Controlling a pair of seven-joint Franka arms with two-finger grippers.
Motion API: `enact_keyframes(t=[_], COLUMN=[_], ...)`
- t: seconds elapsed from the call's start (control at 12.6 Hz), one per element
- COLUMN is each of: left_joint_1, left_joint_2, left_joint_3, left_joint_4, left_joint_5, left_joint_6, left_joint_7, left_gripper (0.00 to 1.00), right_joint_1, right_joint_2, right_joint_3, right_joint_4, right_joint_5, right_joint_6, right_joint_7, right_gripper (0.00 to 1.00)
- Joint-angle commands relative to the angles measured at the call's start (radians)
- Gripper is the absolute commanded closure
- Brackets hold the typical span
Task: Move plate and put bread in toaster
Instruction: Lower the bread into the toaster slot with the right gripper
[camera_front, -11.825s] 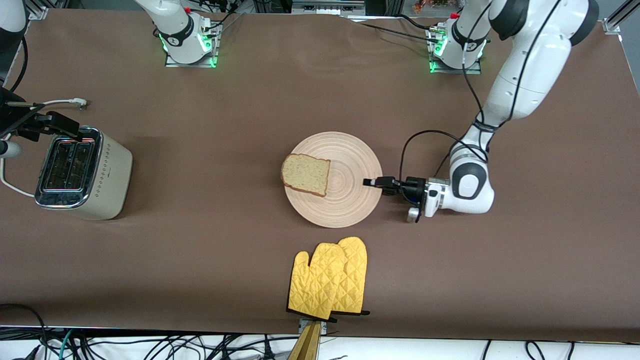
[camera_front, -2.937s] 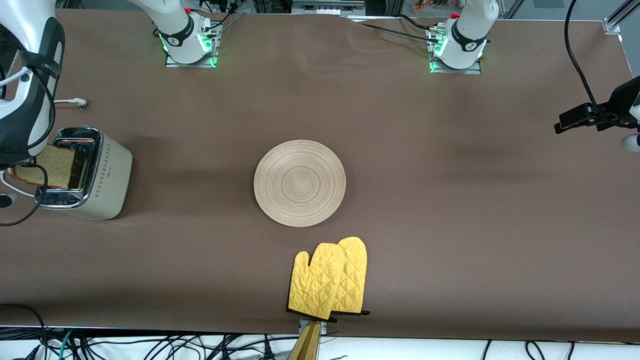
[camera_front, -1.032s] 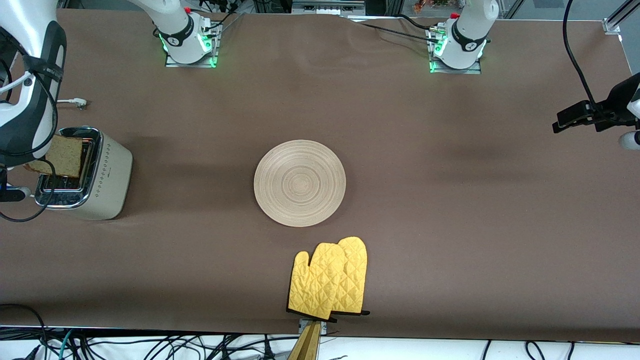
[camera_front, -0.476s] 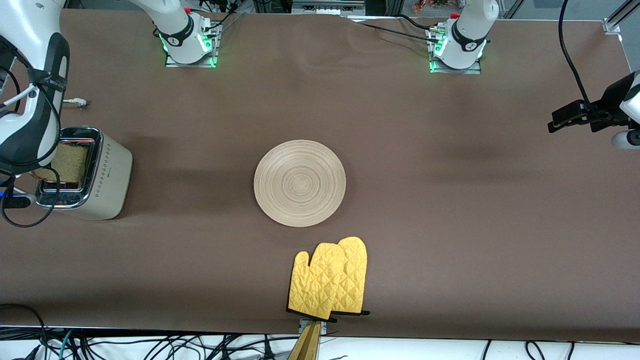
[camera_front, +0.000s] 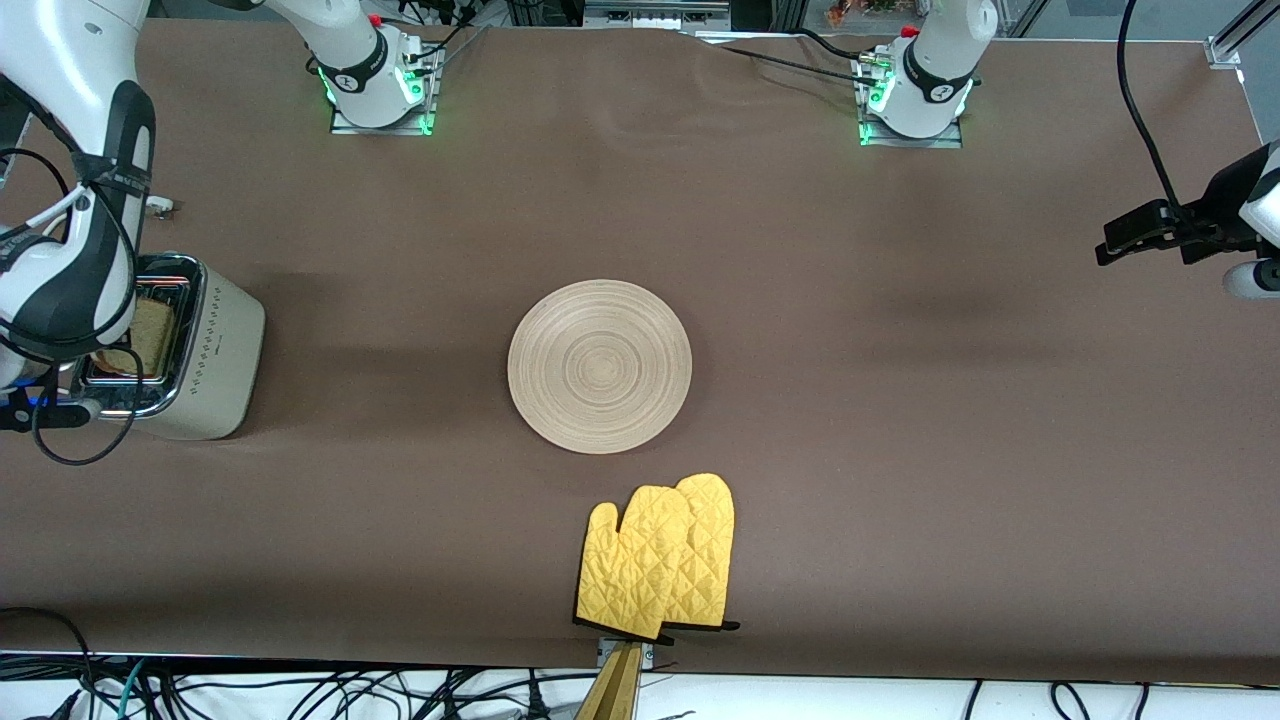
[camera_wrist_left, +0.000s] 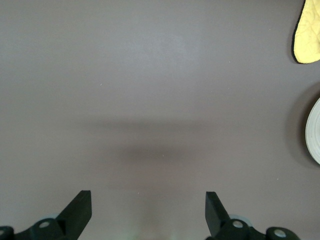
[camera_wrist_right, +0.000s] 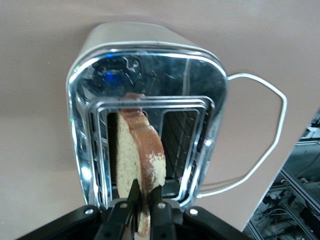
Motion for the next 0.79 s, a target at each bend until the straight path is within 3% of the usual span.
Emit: enact_keyframes(t=[0.0, 0.56, 0.63, 0.71], left_joint_1=[-0.004, -0.004, -0.004, -0.005], left_joint_2=[0.014, 0.014, 0.014, 0.014], left_joint_3=[0.003, 0.003, 0.003, 0.003], left_joint_4=[0.035, 0.035, 0.035, 0.035], left_joint_5=[0.013, 0.013, 0.013, 0.013], left_joint_6=[-0.025, -0.025, -0.025, -0.025], left_joint_7=[0.016, 0.016, 0.016, 0.016], left_gripper=[0.0, 0.0, 0.0, 0.0], right_joint_1=[-0.001, -0.002, -0.005, -0.007], right_joint_2=[0.03, 0.076, 0.079, 0.081], right_joint_3=[-0.005, -0.004, -0.004, -0.004], right_joint_4=[0.0, -0.001, -0.001, 0.002], right_joint_5=[0.052, 0.118, 0.118, 0.118], right_joint_6=[0.023, 0.075, 0.078, 0.08], right_joint_7=[0.002, 0.004, 0.004, 0.004], right_gripper=[1.0, 1.0, 0.86, 0.21])
